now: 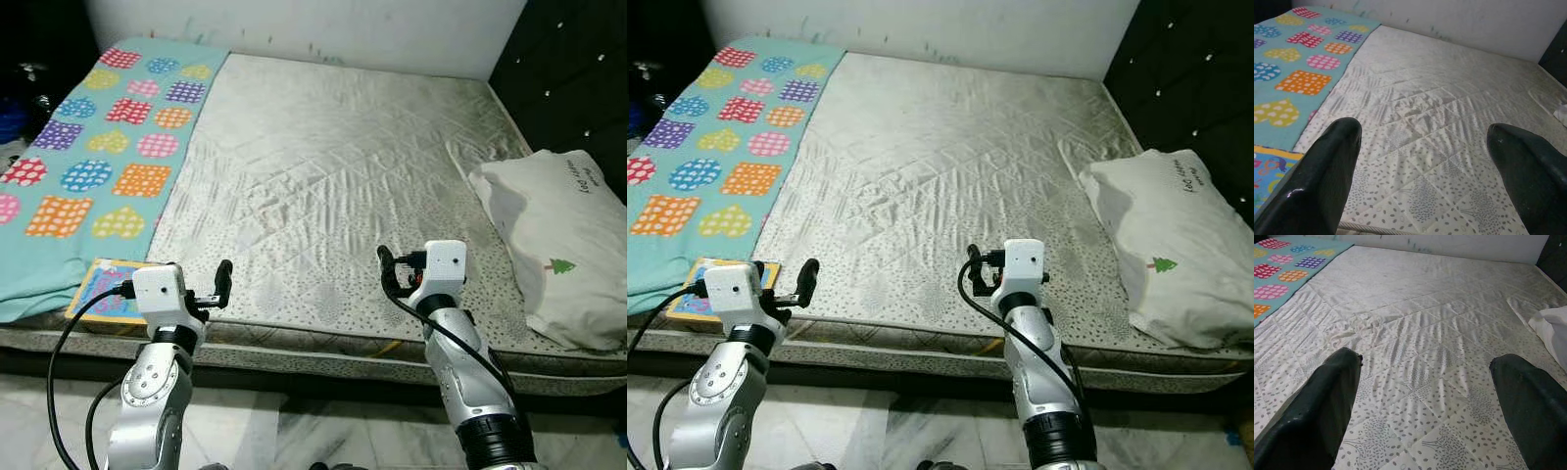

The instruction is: Clean up the room

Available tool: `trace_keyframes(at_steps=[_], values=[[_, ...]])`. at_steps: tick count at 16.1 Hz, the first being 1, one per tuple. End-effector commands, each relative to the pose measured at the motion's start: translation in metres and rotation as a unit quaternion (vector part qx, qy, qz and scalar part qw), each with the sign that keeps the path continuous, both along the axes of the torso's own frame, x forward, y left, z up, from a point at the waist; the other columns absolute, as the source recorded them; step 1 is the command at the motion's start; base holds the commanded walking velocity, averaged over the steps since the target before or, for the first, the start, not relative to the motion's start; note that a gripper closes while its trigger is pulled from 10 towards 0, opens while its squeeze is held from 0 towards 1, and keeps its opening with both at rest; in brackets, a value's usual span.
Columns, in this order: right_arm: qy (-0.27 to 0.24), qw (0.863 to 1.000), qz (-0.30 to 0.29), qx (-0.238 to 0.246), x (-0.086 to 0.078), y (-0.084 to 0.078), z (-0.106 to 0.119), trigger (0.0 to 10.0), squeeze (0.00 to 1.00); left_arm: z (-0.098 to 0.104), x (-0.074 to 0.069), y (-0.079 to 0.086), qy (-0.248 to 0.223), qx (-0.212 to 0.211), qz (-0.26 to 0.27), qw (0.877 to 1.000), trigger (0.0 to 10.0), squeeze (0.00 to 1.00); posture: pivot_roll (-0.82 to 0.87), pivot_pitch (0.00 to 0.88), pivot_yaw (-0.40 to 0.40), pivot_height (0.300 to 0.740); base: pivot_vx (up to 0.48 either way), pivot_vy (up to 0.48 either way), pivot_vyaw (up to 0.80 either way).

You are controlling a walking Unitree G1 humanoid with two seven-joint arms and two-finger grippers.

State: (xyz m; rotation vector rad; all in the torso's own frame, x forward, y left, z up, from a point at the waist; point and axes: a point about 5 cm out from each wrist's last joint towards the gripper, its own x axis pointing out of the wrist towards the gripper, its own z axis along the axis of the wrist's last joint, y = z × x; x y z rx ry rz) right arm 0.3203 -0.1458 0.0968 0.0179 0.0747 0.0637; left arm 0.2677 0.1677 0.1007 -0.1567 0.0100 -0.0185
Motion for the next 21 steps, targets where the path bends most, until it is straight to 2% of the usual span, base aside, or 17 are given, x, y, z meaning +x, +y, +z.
trace_keyframes(at_steps=[1,10,17,21], values=[[0.0,1.0,-0.012,-0.003,0.001,-0.0051,0.0001,10.0,0.0,0.0019,-0.0006,-0.0032,-0.001,-0.002,-0.009,1.0,10.0,0.0,0.0,0.123,-0.073,0.74,0.0,0.0,0.0],[0.004,1.0,-0.023,0.003,0.0045,-0.0055,-0.0015,10.0,0.0,-0.0003,0.0,-0.0015,0.017,-0.016,0.001,1.0,10.0,0.0,0.0,0.144,-0.072,0.74,0.0,0.0,0.0],[0.006,1.0,-0.022,0.003,0.0037,-0.0049,-0.0037,10.0,0.0,-0.0002,0.0002,-0.003,0.017,-0.024,-0.003,1.0,10.0,0.0,0.0,0.151,-0.073,0.74,0.0,0.471,0.0],[0.007,1.0,-0.023,0.001,0.0044,-0.0053,-0.0039,10.0,0.0,0.003,0.001,-0.0042,0.006,-0.018,-0.011,1.0,10.0,0.0,0.0,0.162,-0.073,0.74,0.0,0.068,0.0]])
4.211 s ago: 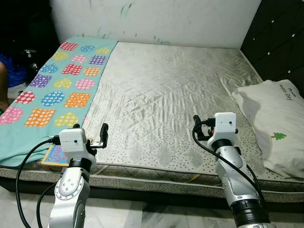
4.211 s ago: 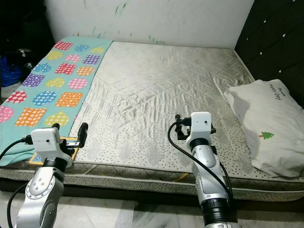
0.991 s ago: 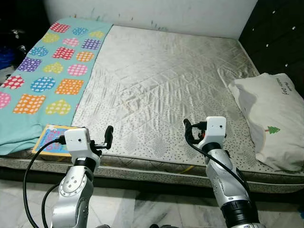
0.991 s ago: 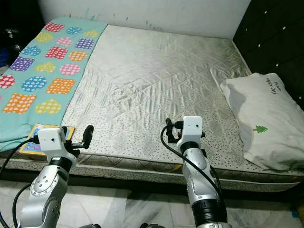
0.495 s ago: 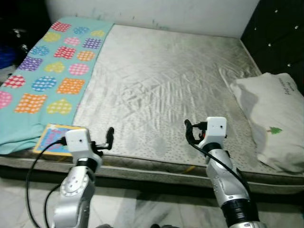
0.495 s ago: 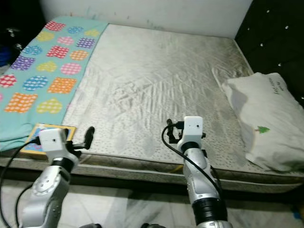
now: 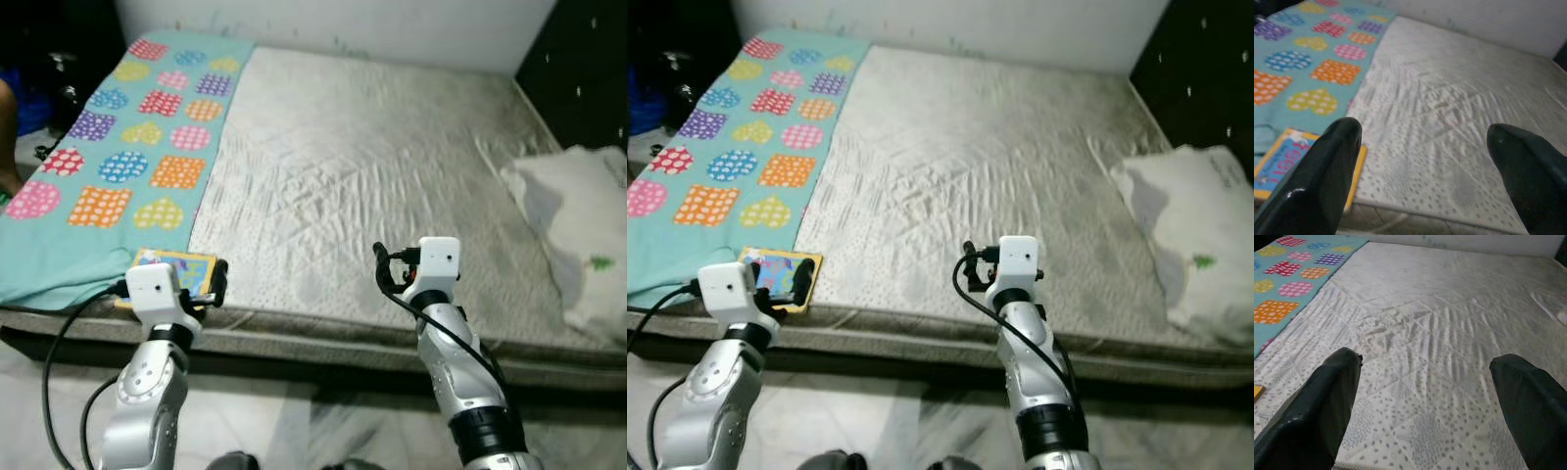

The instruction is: Clean up the room

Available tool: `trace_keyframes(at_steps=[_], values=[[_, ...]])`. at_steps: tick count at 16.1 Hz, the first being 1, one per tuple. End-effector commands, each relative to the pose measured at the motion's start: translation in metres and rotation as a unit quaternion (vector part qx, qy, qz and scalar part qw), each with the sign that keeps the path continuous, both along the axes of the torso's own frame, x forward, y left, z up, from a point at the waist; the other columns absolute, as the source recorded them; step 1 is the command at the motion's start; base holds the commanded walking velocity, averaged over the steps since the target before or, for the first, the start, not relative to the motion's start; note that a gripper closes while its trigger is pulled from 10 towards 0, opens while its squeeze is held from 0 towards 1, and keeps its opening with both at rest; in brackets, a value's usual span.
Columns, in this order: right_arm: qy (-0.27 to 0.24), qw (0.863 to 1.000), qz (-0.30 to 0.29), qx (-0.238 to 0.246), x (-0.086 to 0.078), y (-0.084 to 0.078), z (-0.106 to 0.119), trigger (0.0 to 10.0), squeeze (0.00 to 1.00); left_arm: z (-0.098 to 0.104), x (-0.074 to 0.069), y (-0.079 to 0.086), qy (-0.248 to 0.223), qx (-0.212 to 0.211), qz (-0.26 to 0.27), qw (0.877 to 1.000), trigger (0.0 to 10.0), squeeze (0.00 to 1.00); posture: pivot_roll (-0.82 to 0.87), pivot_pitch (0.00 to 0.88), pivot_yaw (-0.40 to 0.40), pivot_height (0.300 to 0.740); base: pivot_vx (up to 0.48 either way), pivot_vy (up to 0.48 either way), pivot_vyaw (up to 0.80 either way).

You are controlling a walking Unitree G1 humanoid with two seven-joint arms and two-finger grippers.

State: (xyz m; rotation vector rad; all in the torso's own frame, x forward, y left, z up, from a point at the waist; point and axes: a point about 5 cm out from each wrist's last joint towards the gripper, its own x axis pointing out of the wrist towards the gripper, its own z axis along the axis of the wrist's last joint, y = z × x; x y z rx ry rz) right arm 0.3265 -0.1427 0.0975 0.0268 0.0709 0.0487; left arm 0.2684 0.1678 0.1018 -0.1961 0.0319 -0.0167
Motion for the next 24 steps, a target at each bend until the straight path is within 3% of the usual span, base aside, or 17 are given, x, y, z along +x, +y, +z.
trace_keyframes(at_steps=[1,5,8,24], values=[[0.01,1.0,-0.016,-0.004,-0.0018,-0.0086,-0.0052,10.0,0.0,0.0031,0.0,-0.0049,-0.01,-0.001,-0.015,1.0,10.0,0.0,0.0,0.162,-0.073,0.74,0.0,0.0,0.0],[0.011,1.0,-0.016,-0.004,-0.002,-0.0087,-0.0062,10.0,0.0,0.0064,-0.0011,-0.0075,-0.021,-0.008,-0.026,0.999,10.0,0.0,0.0,0.166,-0.071,0.74,0.0,0.0,0.0],[0.011,1.0,-0.016,-0.004,-0.0022,-0.009,-0.0065,10.0,0.0,0.0068,-0.0019,-0.0083,-0.023,-0.013,-0.028,0.999,10.0,0.0,0.0,0.164,-0.072,0.74,0.257,0.0,-0.51],[0.009,1.0,-0.015,-0.003,-0.0007,-0.0065,-0.0072,10.0,0.0,0.0064,0.0003,-0.0087,-0.02,-0.017,-0.031,0.999,10.0,0.0,0.01,0.162,-0.073,0.74,0.269,0.0,0.0]])
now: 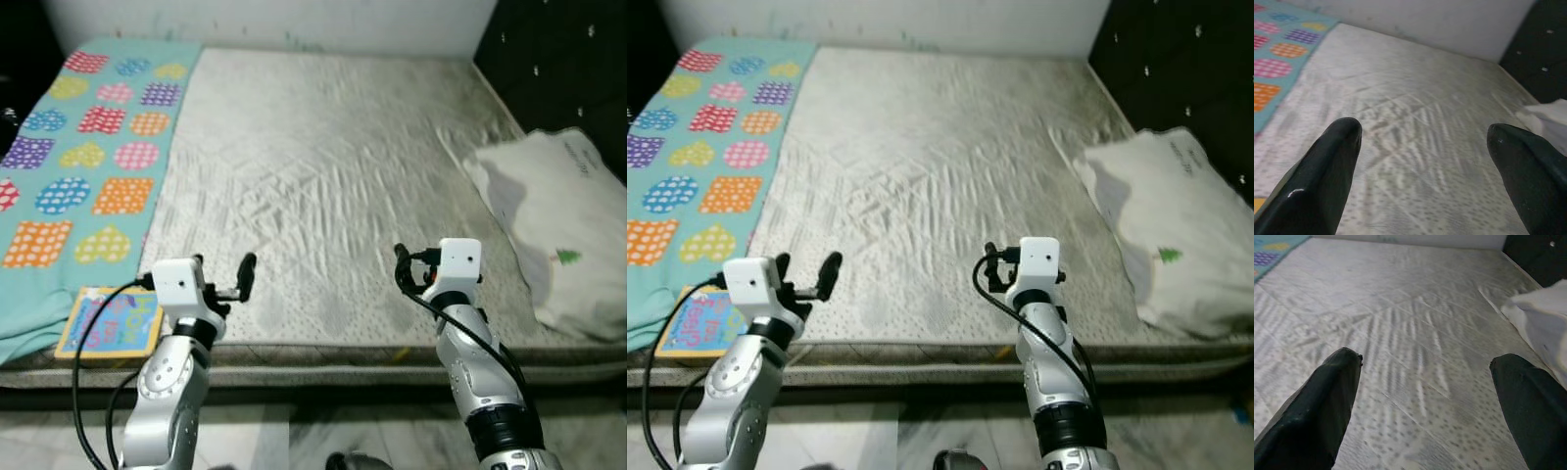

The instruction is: Clean up the room

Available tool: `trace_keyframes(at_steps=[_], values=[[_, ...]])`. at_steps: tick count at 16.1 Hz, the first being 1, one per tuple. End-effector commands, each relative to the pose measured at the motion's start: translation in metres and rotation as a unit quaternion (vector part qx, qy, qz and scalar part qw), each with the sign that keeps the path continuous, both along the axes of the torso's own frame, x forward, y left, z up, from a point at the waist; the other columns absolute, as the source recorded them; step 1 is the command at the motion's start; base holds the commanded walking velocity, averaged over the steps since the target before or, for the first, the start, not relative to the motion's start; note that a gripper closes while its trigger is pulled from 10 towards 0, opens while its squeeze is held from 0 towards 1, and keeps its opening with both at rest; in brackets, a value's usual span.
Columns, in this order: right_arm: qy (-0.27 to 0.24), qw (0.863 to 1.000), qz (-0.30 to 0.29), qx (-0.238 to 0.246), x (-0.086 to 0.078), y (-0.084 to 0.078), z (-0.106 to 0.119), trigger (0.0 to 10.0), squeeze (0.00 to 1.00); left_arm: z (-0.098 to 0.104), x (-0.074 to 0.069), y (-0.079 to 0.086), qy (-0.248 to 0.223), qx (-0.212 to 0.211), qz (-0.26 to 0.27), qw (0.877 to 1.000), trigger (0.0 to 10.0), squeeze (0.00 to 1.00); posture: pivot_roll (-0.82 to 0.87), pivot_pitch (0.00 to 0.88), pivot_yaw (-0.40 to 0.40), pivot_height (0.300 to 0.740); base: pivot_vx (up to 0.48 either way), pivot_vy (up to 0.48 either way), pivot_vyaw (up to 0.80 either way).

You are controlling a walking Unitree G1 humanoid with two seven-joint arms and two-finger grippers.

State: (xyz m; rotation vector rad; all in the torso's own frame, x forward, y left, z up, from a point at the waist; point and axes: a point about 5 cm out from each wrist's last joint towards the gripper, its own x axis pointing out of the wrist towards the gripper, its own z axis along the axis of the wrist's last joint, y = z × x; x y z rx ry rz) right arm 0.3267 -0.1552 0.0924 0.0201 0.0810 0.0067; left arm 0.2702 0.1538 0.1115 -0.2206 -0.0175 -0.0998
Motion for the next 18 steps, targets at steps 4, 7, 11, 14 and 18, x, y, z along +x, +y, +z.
trace_keyframes(at_steps=[4,7,11,14,18], values=[[0.008,1.0,-0.004,0.01,-0.0027,0.0025,-0.0049,10.0,0.0,-0.006,-0.0016,0.0065,0.023,-0.012,0.028,0.999,10.0,0.0,0.01,0.154,-0.064,0.74,0.0,0.0,0.0],[0.01,1.0,-0.011,0.01,-0.0029,0.0007,-0.0058,10.0,0.0,-0.0043,-0.0011,0.0051,0.018,-0.01,0.021,1.0,10.0,0.0,0.01,0.16,-0.059,0.74,0.0,0.112,-0.71],[0.012,1.0,-0.01,0.011,-0.004,-0.0001,-0.0063,10.0,0.0,-0.0053,-0.0019,0.0048,0.022,-0.011,0.02,1.0,10.0,0.0,0.0,0.167,-0.069,0.74,0.0,0.442,-0.36],[0.013,1.0,-0.006,0.01,-0.0044,0.0003,-0.0065,10.0,0.0,-0.0062,-0.0028,0.0042,0.023,-0.012,0.022,0.999,10.0,0.0,0.0,0.167,-0.075,0.74,0.0,0.48,0.0],[0.019,1.0,0.004,0.009,-0.0043,0.0029,-0.0082,10.0,0.0,-0.0065,-0.0036,0.0044,0.022,-0.017,0.025,0.999,10.0,0.0,0.0,0.167,-0.077,0.74,0.0,0.48,0.0]])
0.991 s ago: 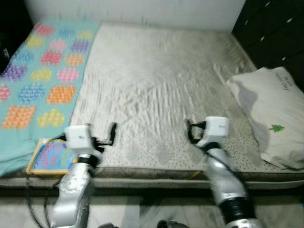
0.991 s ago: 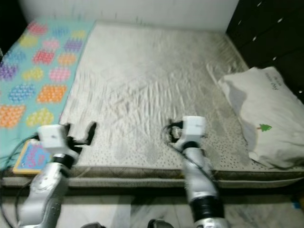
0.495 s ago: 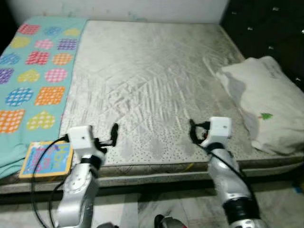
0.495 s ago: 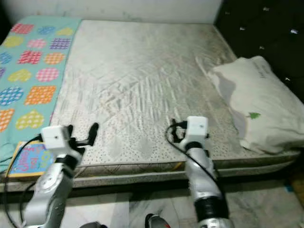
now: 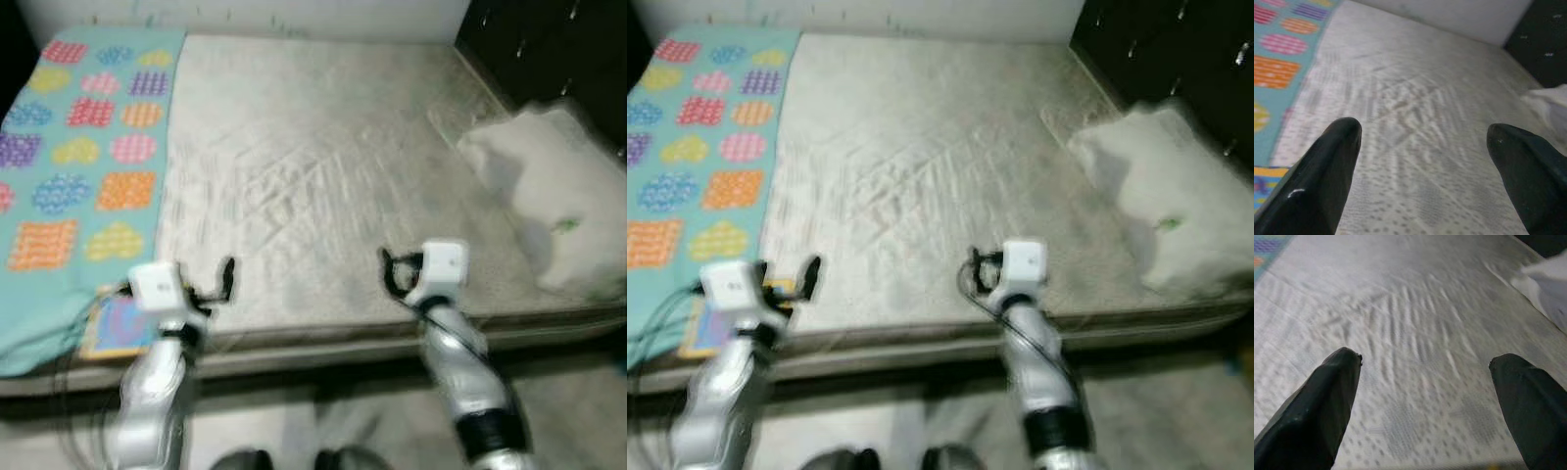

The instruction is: Clean up the room

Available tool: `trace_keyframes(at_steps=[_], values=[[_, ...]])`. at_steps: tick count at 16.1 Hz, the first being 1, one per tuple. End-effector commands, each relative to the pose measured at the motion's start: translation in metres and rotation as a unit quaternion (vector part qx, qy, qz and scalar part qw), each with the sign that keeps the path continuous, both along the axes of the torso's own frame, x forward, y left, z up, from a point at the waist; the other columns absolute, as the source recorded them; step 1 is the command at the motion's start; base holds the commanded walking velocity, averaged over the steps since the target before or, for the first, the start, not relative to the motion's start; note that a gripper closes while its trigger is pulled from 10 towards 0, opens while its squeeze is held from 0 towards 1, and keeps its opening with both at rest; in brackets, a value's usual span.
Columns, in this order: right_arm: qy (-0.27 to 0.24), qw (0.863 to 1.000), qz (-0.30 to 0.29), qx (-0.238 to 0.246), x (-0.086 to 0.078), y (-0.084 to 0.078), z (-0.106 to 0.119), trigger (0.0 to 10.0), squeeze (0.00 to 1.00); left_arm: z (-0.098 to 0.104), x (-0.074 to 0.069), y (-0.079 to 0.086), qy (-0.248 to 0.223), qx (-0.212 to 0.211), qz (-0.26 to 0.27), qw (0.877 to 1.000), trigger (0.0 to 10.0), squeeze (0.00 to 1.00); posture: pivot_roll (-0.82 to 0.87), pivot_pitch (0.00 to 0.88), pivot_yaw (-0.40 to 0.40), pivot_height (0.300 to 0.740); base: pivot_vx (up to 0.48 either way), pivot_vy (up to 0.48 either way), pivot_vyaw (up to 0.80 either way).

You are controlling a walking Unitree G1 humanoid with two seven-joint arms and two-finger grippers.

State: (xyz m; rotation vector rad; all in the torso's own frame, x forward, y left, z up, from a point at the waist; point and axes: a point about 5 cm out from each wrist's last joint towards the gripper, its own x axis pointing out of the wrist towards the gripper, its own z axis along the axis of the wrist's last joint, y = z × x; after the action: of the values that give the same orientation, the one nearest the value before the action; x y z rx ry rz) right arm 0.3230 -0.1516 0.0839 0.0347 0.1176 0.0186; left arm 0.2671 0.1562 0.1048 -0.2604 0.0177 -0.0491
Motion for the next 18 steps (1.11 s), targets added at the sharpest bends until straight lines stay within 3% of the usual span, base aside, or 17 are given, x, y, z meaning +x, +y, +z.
trace_keyframes(at_steps=[1,2,6,8,12,15,18], values=[[0.002,1.0,0.0,0.001,-0.001,0.0,0.0,10.0,0.0,0.001,0.0,0.002,-0.002,0.002,0.002,1.0,10.0,0.0,0.0,0.165,-0.078,0.74,0.0,0.446,0.0],[0.004,1.0,0.001,0.001,0.0,0.0,0.0,10.0,0.0,0.002,0.0,0.002,-0.009,0.013,0.002,1.0,10.0,0.0,0.0,0.165,-0.078,0.74,0.0,0.0,0.0],[0.001,1.0,0.009,-0.003,0.0,0.001,0.0,10.0,0.0,0.006,-0.003,0.0,-0.027,-0.014,-0.018,0.999,10.0,0.0,0.0,0.157,-0.082,0.74,0.086,0.0,0.0],[-0.028,0.999,0.009,0.015,-0.002,-0.002,0.009,10.0,0.0,0.005,-0.004,0.0,-0.027,-0.013,-0.019,0.999,10.0,0.0,0.0,0.154,-0.081,0.74,0.381,0.0,0.0],[-0.074,0.996,0.035,0.028,-0.011,-0.008,0.028,10.0,0.0,0.001,-0.017,0.025,-0.019,0.019,0.013,1.0,10.0,0.0,0.02,0.11,-0.061,0.74,0.379,0.0,0.0],[-0.056,0.998,0.026,0.017,-0.019,-0.021,0.013,10.0,0.0,-0.011,-0.025,0.039,-0.004,0.041,0.025,0.999,10.0,0.0,0.02,0.052,-0.053,0.74,0.379,0.0,0.0],[-0.049,0.998,0.031,0.018,-0.02,-0.016,0.007,10.0,0.0,-0.022,-0.019,0.036,0.006,0.044,0.024,0.999,10.0,0.0,0.02,0.0,-0.059,0.74,0.381,0.0,0.0]])
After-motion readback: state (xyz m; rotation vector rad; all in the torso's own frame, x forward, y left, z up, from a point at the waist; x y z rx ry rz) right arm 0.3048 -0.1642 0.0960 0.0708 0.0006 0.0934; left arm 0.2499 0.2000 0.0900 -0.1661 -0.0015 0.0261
